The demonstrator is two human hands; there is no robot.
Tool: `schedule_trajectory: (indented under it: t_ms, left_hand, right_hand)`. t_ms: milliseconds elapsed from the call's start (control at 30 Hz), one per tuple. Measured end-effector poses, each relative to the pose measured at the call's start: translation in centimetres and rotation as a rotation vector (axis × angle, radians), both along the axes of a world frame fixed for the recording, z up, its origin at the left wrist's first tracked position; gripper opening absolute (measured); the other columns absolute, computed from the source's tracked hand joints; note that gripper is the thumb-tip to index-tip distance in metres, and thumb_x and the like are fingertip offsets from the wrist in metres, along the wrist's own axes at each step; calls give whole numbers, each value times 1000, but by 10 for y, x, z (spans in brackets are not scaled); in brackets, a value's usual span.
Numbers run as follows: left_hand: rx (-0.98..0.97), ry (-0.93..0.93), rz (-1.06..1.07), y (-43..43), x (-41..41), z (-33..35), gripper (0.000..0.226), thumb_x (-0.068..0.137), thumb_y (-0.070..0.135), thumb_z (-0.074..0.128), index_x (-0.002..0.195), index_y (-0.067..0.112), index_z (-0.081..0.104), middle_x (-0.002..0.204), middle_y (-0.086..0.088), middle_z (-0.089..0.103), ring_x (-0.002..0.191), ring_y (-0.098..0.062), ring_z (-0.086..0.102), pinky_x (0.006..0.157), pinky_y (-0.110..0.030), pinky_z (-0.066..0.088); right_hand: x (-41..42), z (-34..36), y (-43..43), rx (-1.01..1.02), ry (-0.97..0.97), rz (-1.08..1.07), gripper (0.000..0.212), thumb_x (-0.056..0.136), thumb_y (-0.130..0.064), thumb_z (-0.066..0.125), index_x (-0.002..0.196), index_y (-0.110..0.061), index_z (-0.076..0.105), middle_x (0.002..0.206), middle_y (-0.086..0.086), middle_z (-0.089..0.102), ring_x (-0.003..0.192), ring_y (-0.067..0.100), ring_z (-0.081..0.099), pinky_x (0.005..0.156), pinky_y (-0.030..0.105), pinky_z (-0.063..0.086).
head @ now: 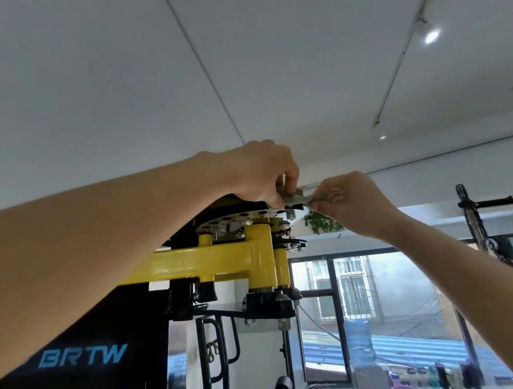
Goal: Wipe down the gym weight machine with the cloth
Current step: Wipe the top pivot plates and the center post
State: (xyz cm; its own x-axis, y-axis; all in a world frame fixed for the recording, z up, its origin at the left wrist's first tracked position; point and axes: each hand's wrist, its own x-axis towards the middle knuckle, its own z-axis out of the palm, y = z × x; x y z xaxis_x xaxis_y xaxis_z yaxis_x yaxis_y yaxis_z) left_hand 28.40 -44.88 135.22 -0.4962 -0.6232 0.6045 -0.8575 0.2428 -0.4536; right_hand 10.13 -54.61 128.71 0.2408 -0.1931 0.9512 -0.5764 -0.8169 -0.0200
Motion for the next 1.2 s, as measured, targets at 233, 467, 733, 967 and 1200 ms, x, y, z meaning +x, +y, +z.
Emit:
schedule_trajectory:
  t_ms: [233,467,733,967,1200]
  left_hand:
    - [7,-69,30,32,37,11,15,80,35,83,92,30,75,101,9,70,96,-12,61,70,-25,38]
    - [109,19,44,66,74,18,11,79,38,83,81,31,74,75,19,73,65,6,63,69,-25,42]
    - [-98,-21,-10,37,49,-12,8,88,32,76,87,34,68,91,14,66,89,-8,61,76,-28,43]
    - [-150,-15,-102,-4,8,-23,7,92,27,72,99,27,71,86,18,60,76,-3,56,65,-23,37]
    - [-264,-88,-163,-31,-35,-46,14,94,29,70,108,27,71,86,21,59,81,-2,51,75,-12,33]
  right_hand:
    - [33,8,34,-71,99,-11,17,89,-22,73,105,-21,77,88,-5,73,80,6,68,81,24,52]
    - [66,22,45,-68,164,88,12,89,-22,73,98,-17,79,85,0,74,68,10,66,72,29,55]
    - [43,7,24,-209,68,36,14,89,-15,72,100,-21,79,81,-9,75,77,8,68,98,45,50]
    - [-1,-13,-14,-172,-34,56,13,89,-16,74,99,-22,79,78,-9,71,72,3,63,78,25,49]
    - [-35,-33,-46,193,-33,396,13,85,-9,74,84,-22,77,69,0,72,66,23,65,63,26,51]
